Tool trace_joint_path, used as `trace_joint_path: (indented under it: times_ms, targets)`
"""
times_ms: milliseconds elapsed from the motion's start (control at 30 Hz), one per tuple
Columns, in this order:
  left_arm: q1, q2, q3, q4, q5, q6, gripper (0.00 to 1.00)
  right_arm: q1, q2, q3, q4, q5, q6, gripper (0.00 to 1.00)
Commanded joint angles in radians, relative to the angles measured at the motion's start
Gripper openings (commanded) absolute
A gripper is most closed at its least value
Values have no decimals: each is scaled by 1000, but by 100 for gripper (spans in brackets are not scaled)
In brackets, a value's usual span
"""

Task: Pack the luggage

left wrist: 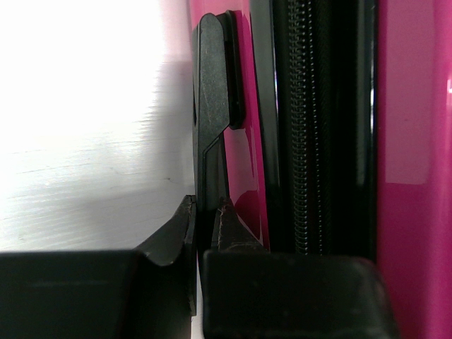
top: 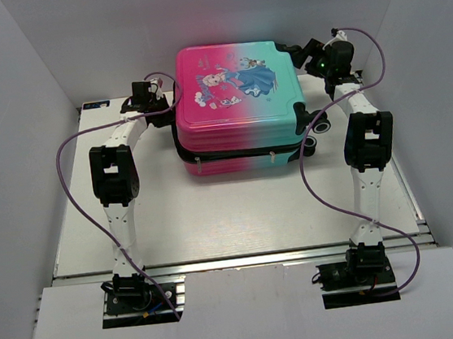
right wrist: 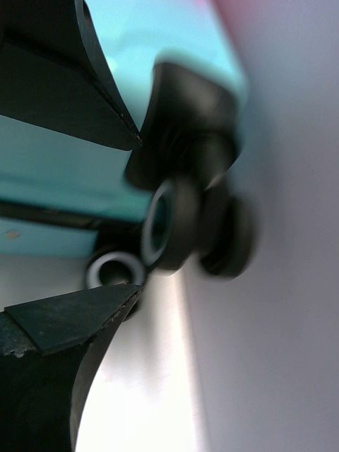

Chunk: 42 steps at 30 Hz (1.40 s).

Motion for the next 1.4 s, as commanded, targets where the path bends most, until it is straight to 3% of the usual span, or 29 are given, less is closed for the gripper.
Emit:
trace_joint_path:
  times_ms: [0,200,433,500,667,733,767,800,900,1000,1100,1167,1367]
  targets:
    - [-41,71,-20,-24,80,34,0,141,-112,82,403,-306,114,86]
    - [-50,57,-40,-16,68,36,0,192,-130,131,386,-338,159,87]
    - [-27,8,-123,-21,56,80,0,176,-242,-33,73,26,61,88]
    - [-18,-20,-170,-42,-10,103,0,175,-272,-74,14,52,-23,88]
    - [-18,-149,-356,-24,-73,115,0,137,-525,-307,-187,-23,-232,89]
    - [-18,-179,-420,-6,-105,114,0,134,-662,-388,-378,-29,-498,89]
    - [-18,-179,-426,-9,-123,112,0,137,-705,-419,-427,57,-590,89]
    - [-18,-181,-428,-13,-145,112,0,137,-790,-451,-475,77,-739,89]
    - [8,-170,-416,-16,-141,127,0,124,-930,-569,-589,225,-894,89]
    - [29,-155,-375,-3,-128,144,0,117,-981,-626,-765,217,-1158,89]
    - [51,-108,-280,-29,-108,151,0,109,-942,-536,-1007,51,-1251,89]
    - [62,-69,-232,-45,-95,154,0,109,-897,-504,-1119,38,-1251,89]
    - [71,3,-88,-73,-53,163,0,106,-810,-538,-1129,169,-1211,89]
